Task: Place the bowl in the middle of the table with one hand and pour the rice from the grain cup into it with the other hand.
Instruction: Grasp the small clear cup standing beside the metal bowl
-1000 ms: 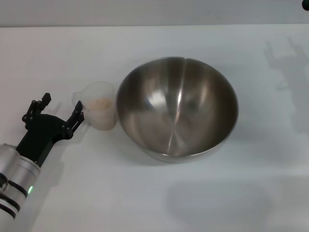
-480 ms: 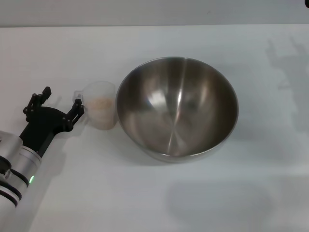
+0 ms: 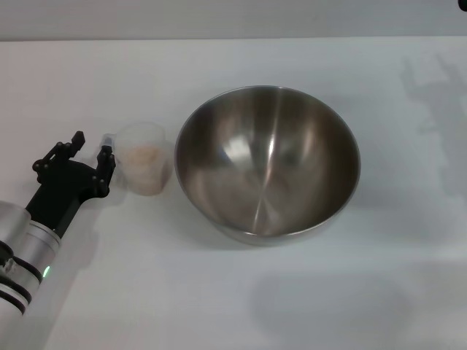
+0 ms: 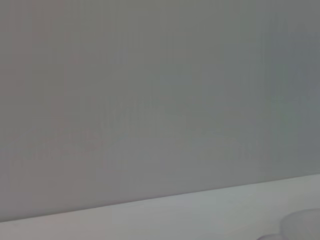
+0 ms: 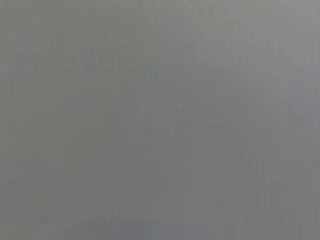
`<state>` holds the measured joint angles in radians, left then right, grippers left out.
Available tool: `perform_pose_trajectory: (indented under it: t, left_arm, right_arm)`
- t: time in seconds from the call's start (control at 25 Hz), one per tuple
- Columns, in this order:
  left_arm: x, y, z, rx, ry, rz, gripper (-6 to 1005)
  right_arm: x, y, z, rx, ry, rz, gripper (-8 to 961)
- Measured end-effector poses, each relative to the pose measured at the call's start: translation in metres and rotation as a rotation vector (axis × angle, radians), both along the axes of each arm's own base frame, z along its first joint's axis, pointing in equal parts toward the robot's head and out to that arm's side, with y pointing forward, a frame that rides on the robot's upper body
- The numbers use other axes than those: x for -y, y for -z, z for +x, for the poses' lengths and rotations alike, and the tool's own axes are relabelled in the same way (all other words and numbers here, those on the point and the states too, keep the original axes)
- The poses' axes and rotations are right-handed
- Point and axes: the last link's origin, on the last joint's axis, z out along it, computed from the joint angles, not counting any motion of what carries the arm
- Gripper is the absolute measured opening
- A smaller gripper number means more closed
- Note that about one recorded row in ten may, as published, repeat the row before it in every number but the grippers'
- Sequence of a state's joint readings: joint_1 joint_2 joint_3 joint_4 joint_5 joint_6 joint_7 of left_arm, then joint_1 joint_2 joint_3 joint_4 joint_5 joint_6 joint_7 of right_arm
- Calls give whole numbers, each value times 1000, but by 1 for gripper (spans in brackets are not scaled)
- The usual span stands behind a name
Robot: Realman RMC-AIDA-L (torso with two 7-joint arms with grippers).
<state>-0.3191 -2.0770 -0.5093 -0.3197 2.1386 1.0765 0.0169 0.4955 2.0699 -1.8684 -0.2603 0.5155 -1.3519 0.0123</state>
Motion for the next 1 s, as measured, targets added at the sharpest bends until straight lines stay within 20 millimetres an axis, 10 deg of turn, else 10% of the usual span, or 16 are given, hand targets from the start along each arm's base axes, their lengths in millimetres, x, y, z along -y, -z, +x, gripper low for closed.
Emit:
perform_pose_trajectory:
  t: [1.0]
  left_arm:
    - [-5, 3, 10, 13, 33, -6, 64]
  right_arm:
    - [-2, 2, -1, 3, 4, -12, 611]
